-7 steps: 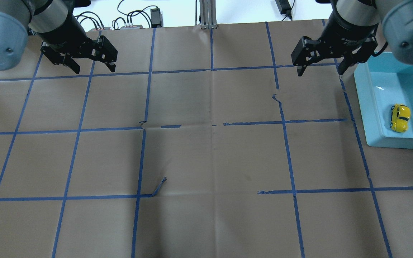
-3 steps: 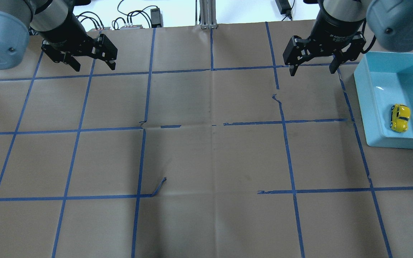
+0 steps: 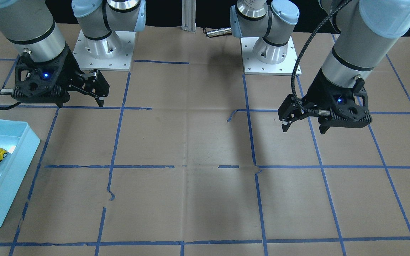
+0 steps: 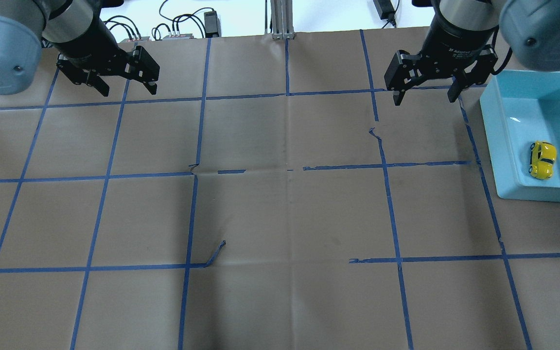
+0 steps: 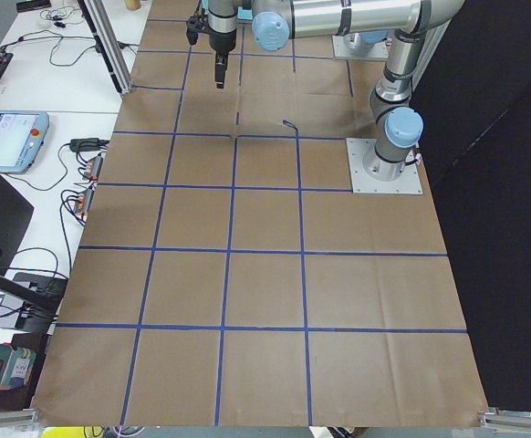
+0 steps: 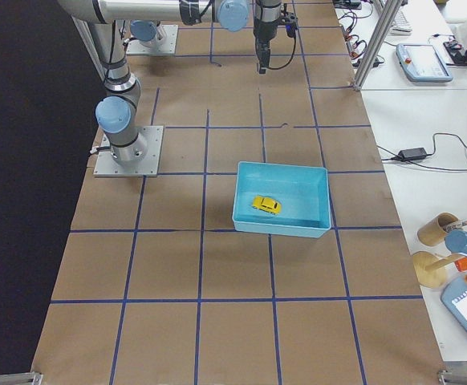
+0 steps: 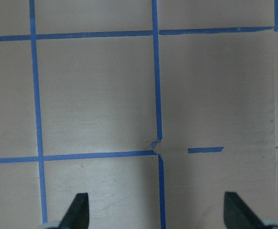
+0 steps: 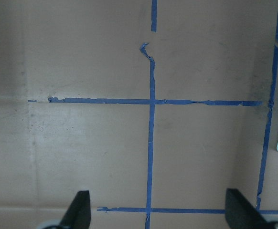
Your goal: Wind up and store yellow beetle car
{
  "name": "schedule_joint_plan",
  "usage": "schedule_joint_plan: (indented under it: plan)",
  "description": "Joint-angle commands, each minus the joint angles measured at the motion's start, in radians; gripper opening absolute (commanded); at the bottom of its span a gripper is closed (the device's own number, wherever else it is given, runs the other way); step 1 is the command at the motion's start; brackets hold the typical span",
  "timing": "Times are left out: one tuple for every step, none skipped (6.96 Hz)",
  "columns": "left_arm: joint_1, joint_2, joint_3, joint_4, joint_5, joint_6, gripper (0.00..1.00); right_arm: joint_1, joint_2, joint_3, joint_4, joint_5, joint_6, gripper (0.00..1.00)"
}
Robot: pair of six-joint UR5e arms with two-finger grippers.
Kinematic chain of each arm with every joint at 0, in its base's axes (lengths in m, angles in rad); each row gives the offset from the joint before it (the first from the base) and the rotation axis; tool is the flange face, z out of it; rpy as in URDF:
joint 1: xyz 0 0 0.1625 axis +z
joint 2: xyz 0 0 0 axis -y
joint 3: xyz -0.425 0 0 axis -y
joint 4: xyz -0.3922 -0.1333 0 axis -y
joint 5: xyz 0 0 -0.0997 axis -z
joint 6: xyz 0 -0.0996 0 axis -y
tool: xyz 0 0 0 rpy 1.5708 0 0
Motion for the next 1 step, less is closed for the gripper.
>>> schedule_joint_plan:
  plan:
    - [0.000,0.002,-0.001,0.001,0.001,0.002,1.00,-0.002,-0.027,-0.003,0.026,-0.002,-0.001,1.00]
